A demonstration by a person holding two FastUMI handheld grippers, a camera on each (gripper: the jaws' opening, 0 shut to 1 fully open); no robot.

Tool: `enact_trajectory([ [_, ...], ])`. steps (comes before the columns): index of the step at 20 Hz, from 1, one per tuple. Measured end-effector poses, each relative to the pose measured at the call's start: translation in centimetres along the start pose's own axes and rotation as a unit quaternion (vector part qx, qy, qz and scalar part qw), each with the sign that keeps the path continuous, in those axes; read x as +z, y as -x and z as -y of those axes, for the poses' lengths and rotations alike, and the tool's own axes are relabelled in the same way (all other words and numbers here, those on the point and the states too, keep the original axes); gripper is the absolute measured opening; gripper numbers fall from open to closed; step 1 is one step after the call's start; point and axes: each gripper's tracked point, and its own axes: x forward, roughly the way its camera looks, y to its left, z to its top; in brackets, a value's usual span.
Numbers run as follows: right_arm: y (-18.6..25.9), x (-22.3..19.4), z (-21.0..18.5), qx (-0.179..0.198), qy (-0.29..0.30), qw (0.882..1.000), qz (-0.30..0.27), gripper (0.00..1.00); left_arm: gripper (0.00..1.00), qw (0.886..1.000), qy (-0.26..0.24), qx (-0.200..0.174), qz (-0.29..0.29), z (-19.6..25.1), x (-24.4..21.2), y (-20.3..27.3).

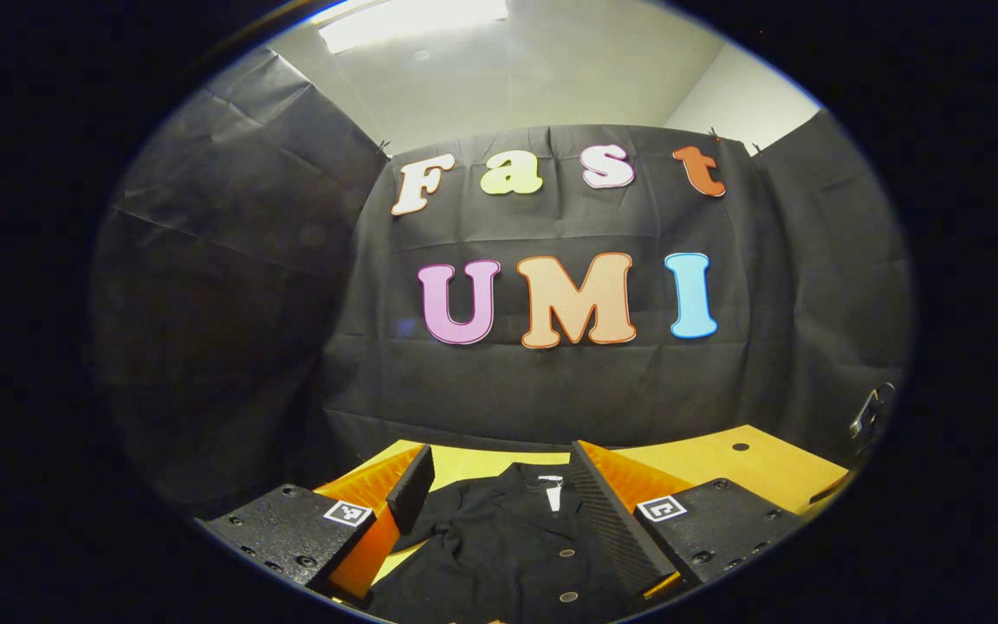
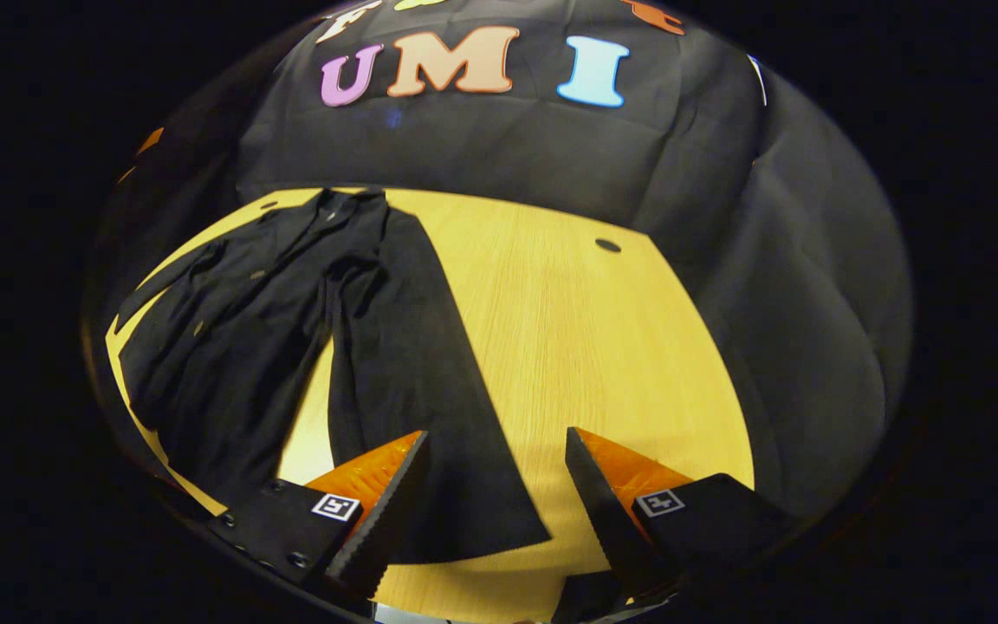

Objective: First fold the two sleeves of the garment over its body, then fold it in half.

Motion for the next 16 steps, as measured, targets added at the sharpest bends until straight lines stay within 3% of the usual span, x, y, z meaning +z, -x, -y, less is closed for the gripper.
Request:
enact_trajectory([
  [2, -0.5, -0.8, -0.4, 0.008, -0.004, 1.000, -0.016, 0.99, 0.99, 1.000, 0.001, 0.000, -0.003, 0.1, -0.3, 0.1],
  [4, -0.9, -1.5, -0.6, 0.012, -0.002, 0.999, -0.033, 0.99, 0.95, 1.000, 0.002, 0.000, -0.007, 0.2, -0.4, 0.2],
  [5, -0.9, -1.7, -0.6, 0.015, -0.001, 0.999, -0.043, 1.00, 0.99, 1.000, 0.002, 0.001, -0.008, 0.3, -0.6, 0.2],
  [8, -0.6, -1.8, -0.5, 0.033, -0.002, 0.997, -0.075, 1.00, 0.99, 1.000, 0.001, 0.001, -0.009, 0.4, -0.5, 0.2],
  [11, -0.1, -1.5, -0.7, 0.055, -0.044, 0.993, -0.095, 0.98, 0.99, 1.000, -0.003, 0.000, -0.010, 0.4, -0.5, 0.3],
  [12, -0.1, -1.4, -0.7, 0.054, -0.057, 0.993, -0.091, 0.99, 0.95, 1.000, -0.004, 0.000, -0.009, 0.3, -0.4, 0.4],
  [13, -0.5, -1.2, -0.8, 0.054, -0.059, 0.993, -0.088, 0.96, 0.99, 1.000, -0.005, 0.001, -0.010, 0.3, -0.5, 0.3],
  [14, -0.6, -1.5, -1.0, 0.058, -0.055, 0.993, -0.082, 0.93, 0.95, 1.000, -0.006, 0.002, -0.011, 0.3, -0.6, 0.5],
  [16, -0.5, -1.5, -2.3, 0.066, -0.045, 0.994, -0.068, 0.62, 0.95, 1.000, -0.010, 0.004, -0.018, 0.0, -0.8, 0.7],
])
